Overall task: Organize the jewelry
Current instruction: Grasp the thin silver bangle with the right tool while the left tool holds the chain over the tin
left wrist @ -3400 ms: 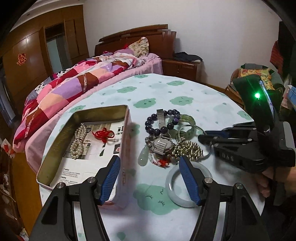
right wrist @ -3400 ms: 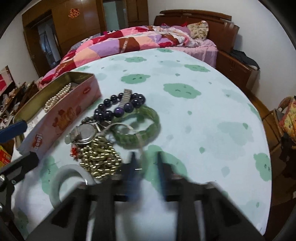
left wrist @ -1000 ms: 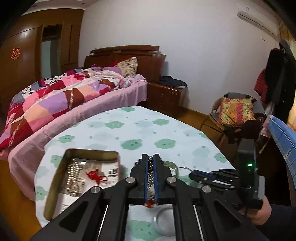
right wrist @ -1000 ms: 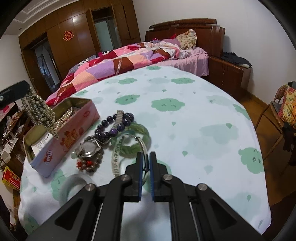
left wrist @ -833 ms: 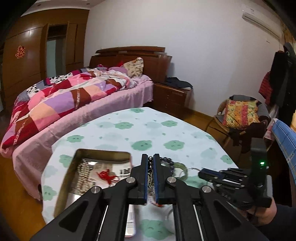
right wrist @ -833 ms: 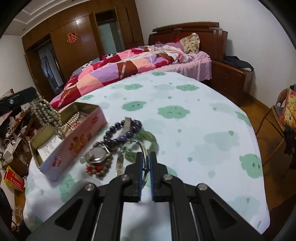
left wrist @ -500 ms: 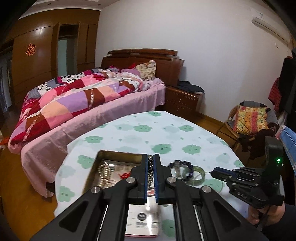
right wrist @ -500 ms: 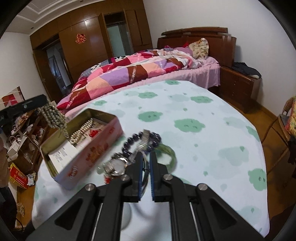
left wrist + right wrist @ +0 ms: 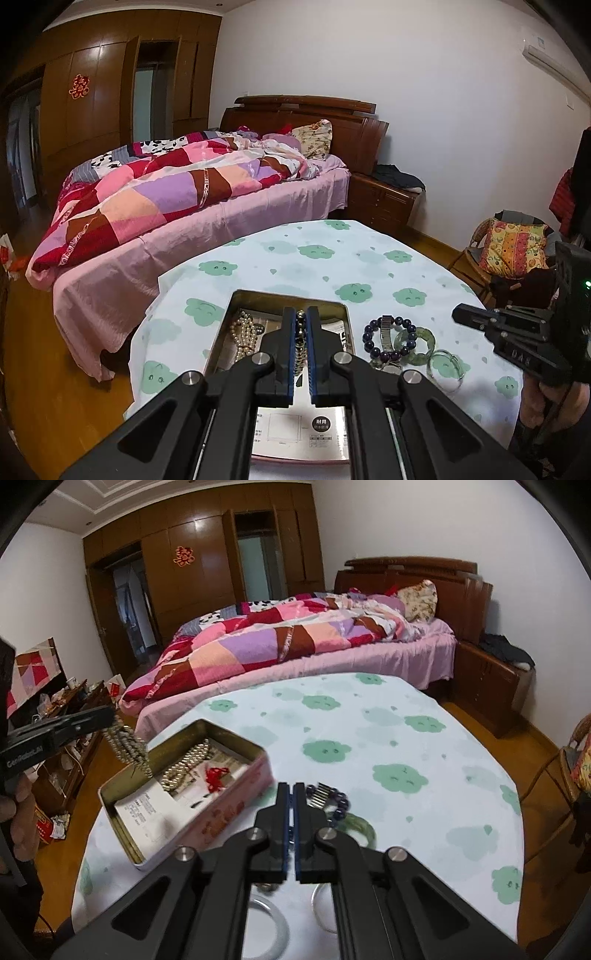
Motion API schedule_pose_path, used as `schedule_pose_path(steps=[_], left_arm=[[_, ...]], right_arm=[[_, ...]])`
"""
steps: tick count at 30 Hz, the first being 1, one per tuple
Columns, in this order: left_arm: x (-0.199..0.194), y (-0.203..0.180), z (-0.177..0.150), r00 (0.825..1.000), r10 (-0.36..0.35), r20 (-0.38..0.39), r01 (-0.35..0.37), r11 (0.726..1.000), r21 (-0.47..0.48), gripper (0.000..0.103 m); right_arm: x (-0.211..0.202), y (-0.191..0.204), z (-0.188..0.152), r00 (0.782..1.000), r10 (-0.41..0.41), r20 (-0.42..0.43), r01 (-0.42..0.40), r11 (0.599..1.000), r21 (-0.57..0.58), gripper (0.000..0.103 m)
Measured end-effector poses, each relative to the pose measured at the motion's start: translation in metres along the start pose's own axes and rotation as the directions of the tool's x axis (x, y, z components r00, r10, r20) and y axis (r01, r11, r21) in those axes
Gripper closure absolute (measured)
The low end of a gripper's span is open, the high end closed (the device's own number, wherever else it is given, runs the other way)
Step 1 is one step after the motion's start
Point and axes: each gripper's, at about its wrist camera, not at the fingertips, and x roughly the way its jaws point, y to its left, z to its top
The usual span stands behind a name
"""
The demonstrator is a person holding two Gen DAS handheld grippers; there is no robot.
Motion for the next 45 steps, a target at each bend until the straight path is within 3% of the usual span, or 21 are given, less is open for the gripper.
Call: schedule_pose_path(steps=[1, 2, 3, 7, 9, 10, 17, 20, 22, 30, 37, 45], left_arm=[[0.0, 0.0, -0.001, 1.0, -0.001, 0.0, 0.001, 1.0, 0.001, 0.099], [0.0, 0.001, -0.002, 1.0, -0.003, -0.003, 0.003, 1.0, 0.0, 0.099], [0.001, 0.002, -0.003, 1.0, -0.005, -0.006, 0.005, 1.0, -0.002, 0.099], [0.009, 0.003, -0.009, 1.0, -0.014, -0.028, 0.013, 1.0, -0.02, 0.099], [0.013, 0.002, -0.013, 0.999, -0.021, -0.041, 0.02, 1.0, -0.024, 0.099], [0.014, 0.001, -0.015, 0.999, -0.023, -0.044, 0.022, 0.999, -0.023, 0.099], [0.023, 0.001, -0.022, 0.997, -0.024, -0.075, 0.022, 0.999, -0.025, 0.099], [0.025, 0.007, -0.023, 0.996, -0.021, -0.082, 0.017, 0.999, -0.039, 0.099], [0.025, 0.009, -0.023, 0.997, -0.019, -0.081, 0.016, 0.999, -0.043, 0.099], [0.026, 0.019, -0.015, 0.998, 0.001, -0.062, -0.003, 0.999, -0.034, 0.099], [0.035, 0.032, -0.014, 0.998, 0.028, -0.053, -0.03, 0.999, -0.041, 0.099], [0.051, 0.053, -0.018, 0.995, 0.052, -0.086, -0.058, 0.996, -0.073, 0.099]], right_arm=[[0.001, -0.007, -0.002, 1.0, -0.013, -0.007, 0.014, 1.0, 0.01, 0.097], [0.003, -0.017, -0.007, 0.999, -0.034, -0.03, 0.034, 0.999, 0.021, 0.086], [0.005, -0.025, -0.013, 0.997, -0.046, -0.058, 0.048, 0.998, 0.033, 0.067], [0.017, -0.047, -0.038, 0.984, -0.078, -0.158, 0.087, 0.995, 0.056, 0.049], [0.024, -0.047, -0.047, 0.978, -0.067, -0.196, 0.079, 0.995, 0.053, 0.03], [0.028, -0.045, -0.051, 0.975, -0.063, -0.213, 0.075, 0.996, 0.048, 0.028], [0.055, -0.028, -0.06, 0.948, -0.077, -0.309, 0.084, 0.996, 0.009, 0.027], [0.055, -0.027, -0.061, 0.945, -0.119, -0.306, 0.12, 0.993, -0.013, 0.038], [0.051, -0.03, -0.061, 0.947, -0.094, -0.307, 0.1, 0.995, 0.004, 0.038], [0.017, -0.018, -0.042, 0.97, -0.131, -0.205, 0.127, 0.991, -0.034, 0.039], [0.016, 0.02, 0.001, 0.993, -0.035, -0.116, 0.026, 0.997, -0.078, 0.039], [0.055, 0.077, 0.031, 0.995, 0.067, -0.078, -0.077, 0.986, -0.147, 0.039]])
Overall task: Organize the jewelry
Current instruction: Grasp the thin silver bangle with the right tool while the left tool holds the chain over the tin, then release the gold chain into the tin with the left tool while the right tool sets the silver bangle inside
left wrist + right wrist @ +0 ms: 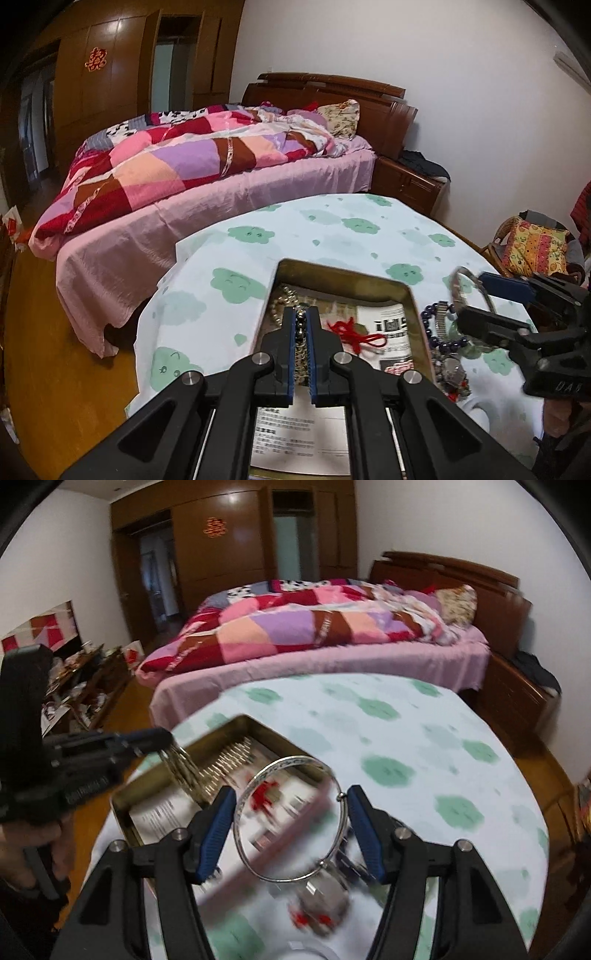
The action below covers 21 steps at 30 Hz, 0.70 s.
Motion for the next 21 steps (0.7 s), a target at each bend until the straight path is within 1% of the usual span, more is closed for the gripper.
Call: schedule_pose_path(steps=[4, 10, 16, 21], left_arm=[[0.006, 0.002, -0.003, 1.0, 0.002, -0.02, -0.002, 1.0, 0.004, 0.099], [0.02, 0.003, -0.009, 0.998, 0.013, -0.063, -0.013, 1.0, 0.005, 0.099], [0.02, 0.001, -0.01, 0.998, 0.027, -0.065, -0.026, 1.0, 0.017, 0.099], [0.021, -0.001, -0.011, 0.997, 0.033, -0.07, -0.032, 0.999, 0.025, 0.099]], right_arm=[[0.029, 0.018, 0.005, 0.999, 0.029, -0.026, -0.03, 0.999, -0.027, 0.039], [0.058, 0.027, -0.004, 0.996, 0.013, -0.091, -0.017, 0.999, -0.051, 0.039], [0.066, 0.026, -0.014, 0.99, -0.001, -0.139, -0.008, 0.998, -0.065, 0.038], [0.067, 0.031, -0.014, 0.988, -0.011, -0.154, -0.002, 0.996, -0.088, 0.038]])
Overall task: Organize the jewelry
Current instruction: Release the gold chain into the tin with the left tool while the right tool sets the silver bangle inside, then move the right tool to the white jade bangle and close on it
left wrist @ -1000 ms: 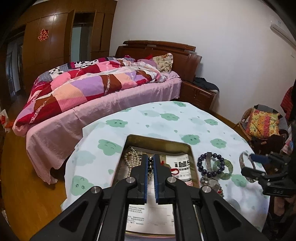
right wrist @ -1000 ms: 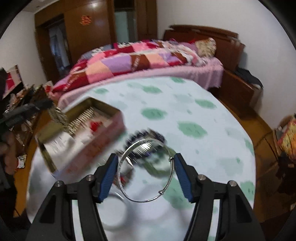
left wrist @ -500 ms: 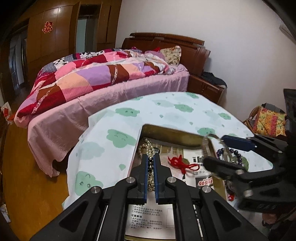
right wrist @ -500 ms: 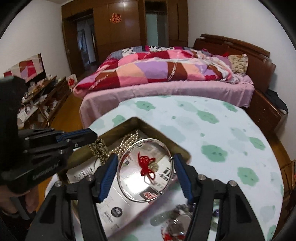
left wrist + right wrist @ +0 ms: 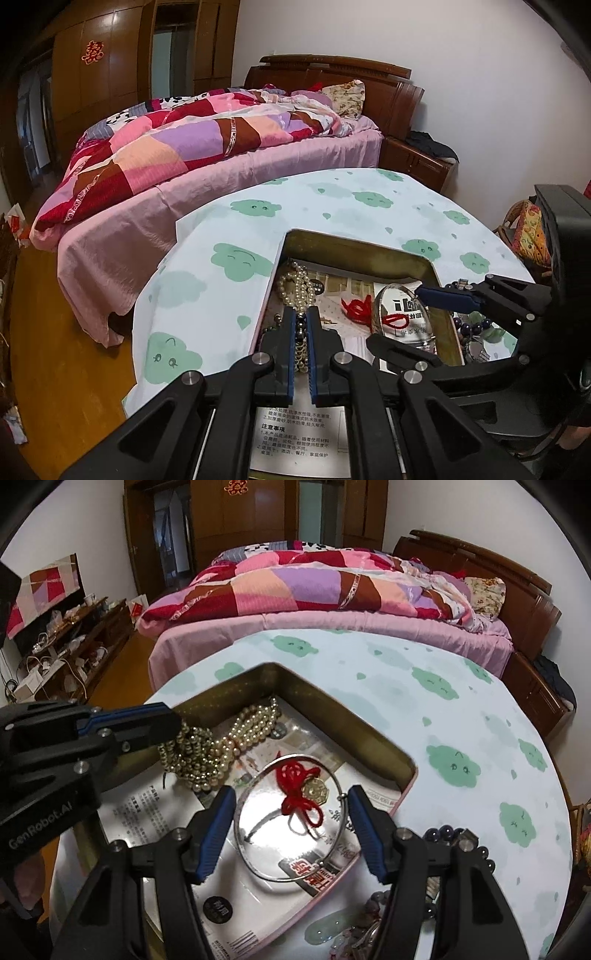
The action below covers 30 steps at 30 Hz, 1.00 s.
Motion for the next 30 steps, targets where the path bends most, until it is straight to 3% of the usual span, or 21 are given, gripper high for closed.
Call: schedule_pose_path(steps=[7, 10, 12, 13, 23, 30], left_arm=[[-0.002, 0.001, 0.002, 1.0, 0.015, 0.005, -0.015, 1.0, -0.001, 0.097], [-0.006, 0.002, 0.005, 1.0, 0.024, 0.02, -0.024, 1.0, -0.01, 0.073], [-0.013, 0.003, 0.006, 0.998, 0.034, 0.052, -0.033, 0.999, -0.018, 0.044], [-0.015, 0.002, 0.007, 0.997, 0.036, 0.062, -0.034, 0.999, -0.02, 0.042], [-0.018, -0.014, 0.004, 0.997, 0.045, 0.058, -0.045, 0.999, 0.003, 0.042], [-0.026, -0.028, 0.001, 0.997, 0.042, 0.063, -0.043, 0.999, 0.02, 0.042]], right_arm=[[-0.002, 0.0, -0.001, 1.0, -0.001, 0.003, 0.001, 1.0, -0.005, 0.033], [-0.008, -0.001, -0.002, 1.0, 0.002, 0.016, -0.002, 1.0, 0.005, 0.031], [-0.014, -0.003, -0.003, 1.0, 0.004, 0.028, -0.005, 1.0, 0.017, 0.028], [-0.018, -0.004, -0.004, 0.999, 0.006, 0.034, -0.007, 1.0, 0.022, 0.027], [-0.04, -0.03, -0.013, 0.999, -0.013, 0.051, 0.009, 0.996, 0.088, 0.025], [-0.063, -0.058, -0.04, 0.997, -0.049, 0.059, 0.04, 0.987, 0.154, 0.021]])
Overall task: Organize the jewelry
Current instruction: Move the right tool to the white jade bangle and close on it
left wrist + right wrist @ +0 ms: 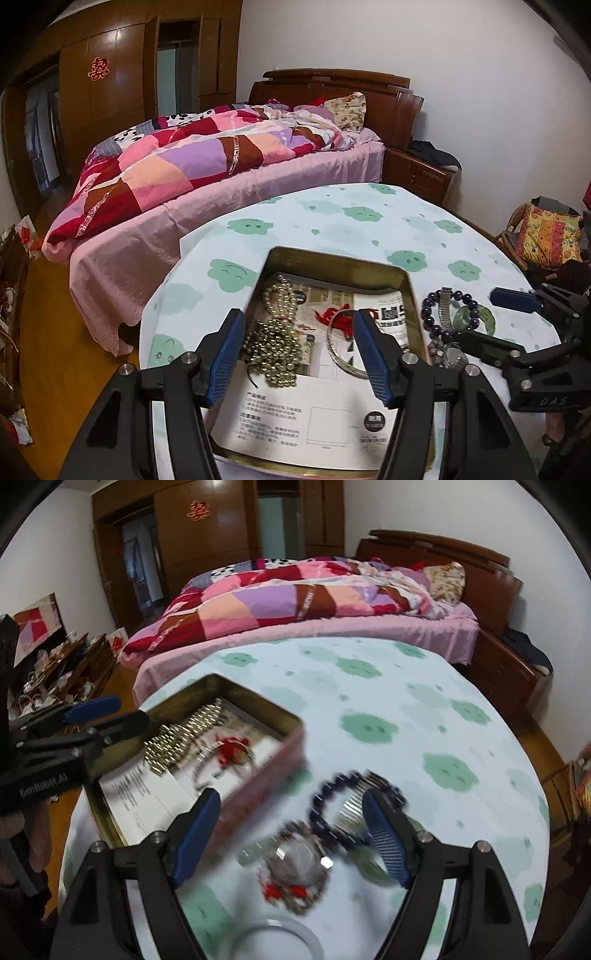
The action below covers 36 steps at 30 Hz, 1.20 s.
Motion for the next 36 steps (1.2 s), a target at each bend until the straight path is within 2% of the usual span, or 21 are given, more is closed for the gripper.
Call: schedule_pose_path(steps=[11, 22, 28, 30, 31, 33, 36], left_arm=[[-0.013, -0.038, -0.013, 1.0, -0.008, 0.001, 0.008, 0.997, 0.073, 0.042], [-0.017, -0.062, -0.031, 1.0, -0.025, -0.018, 0.027, 0.996, 0.091, 0.042], [-0.018, -0.071, -0.035, 0.999, -0.036, -0.018, 0.038, 0.994, 0.102, 0.042], [-0.019, -0.073, -0.036, 0.999, -0.046, -0.018, 0.048, 0.993, 0.104, 0.042], [-0.019, -0.075, -0.036, 0.998, -0.052, -0.019, 0.054, 0.993, 0.106, 0.042], [-0.018, -0.079, -0.037, 0.998, -0.062, -0.024, 0.065, 0.992, 0.112, 0.042], [-0.019, -0.087, -0.039, 0.996, -0.08, -0.029, 0.083, 0.988, 0.134, 0.042]], right_arm=[[-0.025, -0.035, -0.05, 0.999, -0.035, -0.035, 0.038, 0.996, 0.084, 0.02], [-0.022, -0.029, -0.082, 0.996, -0.022, -0.082, 0.028, 0.997, 0.072, 0.022], [-0.012, -0.016, -0.089, 0.993, -0.002, -0.119, 0.005, 1.0, 0.019, 0.055], [-0.009, -0.013, -0.091, 0.993, -0.027, -0.118, 0.027, 1.0, -0.003, 0.068], [-0.009, -0.012, -0.092, 0.992, -0.045, -0.116, 0.043, 0.999, -0.022, 0.07], [-0.011, -0.011, -0.092, 0.993, -0.034, -0.111, 0.031, 0.999, -0.028, 0.09], [-0.012, -0.011, -0.093, 0.992, -0.068, -0.104, 0.064, 0.997, -0.037, 0.09]])
